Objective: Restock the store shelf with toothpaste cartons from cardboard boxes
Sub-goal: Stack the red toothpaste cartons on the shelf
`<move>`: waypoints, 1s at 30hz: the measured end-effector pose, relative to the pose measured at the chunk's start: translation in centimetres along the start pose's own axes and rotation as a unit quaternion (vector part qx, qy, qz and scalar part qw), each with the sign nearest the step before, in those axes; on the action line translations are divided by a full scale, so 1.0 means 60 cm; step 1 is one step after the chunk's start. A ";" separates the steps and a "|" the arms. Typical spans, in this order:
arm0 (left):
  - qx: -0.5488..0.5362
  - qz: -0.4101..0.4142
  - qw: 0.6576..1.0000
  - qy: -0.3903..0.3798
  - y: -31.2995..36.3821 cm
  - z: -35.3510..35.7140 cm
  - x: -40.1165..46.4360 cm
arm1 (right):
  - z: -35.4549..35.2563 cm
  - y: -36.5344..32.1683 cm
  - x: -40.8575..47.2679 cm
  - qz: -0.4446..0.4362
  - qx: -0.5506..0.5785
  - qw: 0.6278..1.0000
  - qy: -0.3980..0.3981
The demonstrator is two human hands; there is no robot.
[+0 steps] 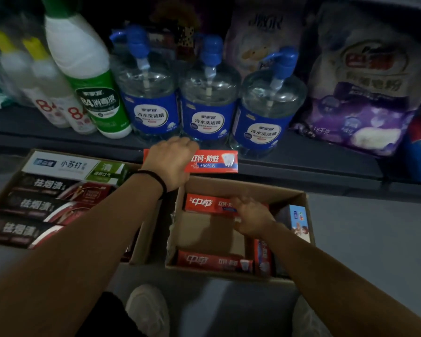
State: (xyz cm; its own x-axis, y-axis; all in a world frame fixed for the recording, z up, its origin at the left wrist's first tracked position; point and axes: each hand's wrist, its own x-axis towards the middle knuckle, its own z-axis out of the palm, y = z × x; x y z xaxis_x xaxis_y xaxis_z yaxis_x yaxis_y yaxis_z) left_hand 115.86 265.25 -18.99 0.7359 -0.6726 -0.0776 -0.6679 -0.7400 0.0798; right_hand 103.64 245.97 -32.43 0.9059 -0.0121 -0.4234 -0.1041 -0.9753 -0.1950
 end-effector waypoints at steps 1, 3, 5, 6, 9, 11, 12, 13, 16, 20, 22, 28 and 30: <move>-0.001 0.001 1.000 -0.003 -0.004 0.006 0.004 | 0.011 0.002 0.010 0.003 0.002 1.000 -0.007; 0.000 0.004 1.000 -0.007 -0.010 0.018 0.011 | 0.029 0.005 0.027 0.009 0.002 1.000 -0.015; 0.000 0.007 1.000 -0.011 -0.015 0.030 0.017 | 0.041 0.007 0.040 0.007 -0.008 1.000 -0.009; -0.001 0.009 1.000 -0.012 -0.016 0.035 0.019 | 0.045 0.008 0.044 0.007 -0.009 1.000 -0.001; -0.002 0.010 1.000 -0.012 -0.018 0.047 0.024 | 0.056 0.007 0.050 0.001 -0.018 1.000 0.005; -0.005 0.009 1.000 -0.014 -0.018 0.054 0.025 | 0.064 0.007 0.048 -0.001 -0.030 1.000 -0.007; -0.005 0.011 1.000 -0.013 -0.018 0.056 0.025 | 0.069 0.008 0.047 0.002 -0.029 0.999 -0.013; -0.005 0.014 1.000 -0.010 -0.017 0.058 0.025 | 0.073 0.010 0.047 0.009 -0.020 1.000 -0.018; -0.009 0.017 1.000 -0.007 -0.018 0.062 0.025 | 0.079 0.014 0.051 0.030 0.016 0.999 -0.039; -0.012 0.013 1.000 -0.005 -0.025 0.063 0.020 | 0.076 0.010 0.053 0.018 0.010 0.999 -0.039; -0.016 0.011 1.000 -0.011 -0.024 0.056 0.014 | 0.067 0.008 0.043 0.008 -0.003 0.999 -0.040; 0.000 0.005 1.000 0.005 -0.006 -0.011 -0.014 | -0.010 0.006 -0.024 -0.022 -0.031 0.999 0.009; 0.013 0.004 1.000 0.026 0.006 -0.046 -0.028 | -0.051 0.002 -0.054 -0.028 -0.042 0.998 0.032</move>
State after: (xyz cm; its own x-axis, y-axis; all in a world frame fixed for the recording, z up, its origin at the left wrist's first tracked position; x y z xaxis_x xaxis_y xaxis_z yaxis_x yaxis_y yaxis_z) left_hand 114.66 266.13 -16.10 0.7346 -0.6781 -0.0254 -0.6762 -0.7346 0.0551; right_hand 101.93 245.19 -28.39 0.9339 0.0306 -0.3562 -0.0208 -0.9900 -0.1396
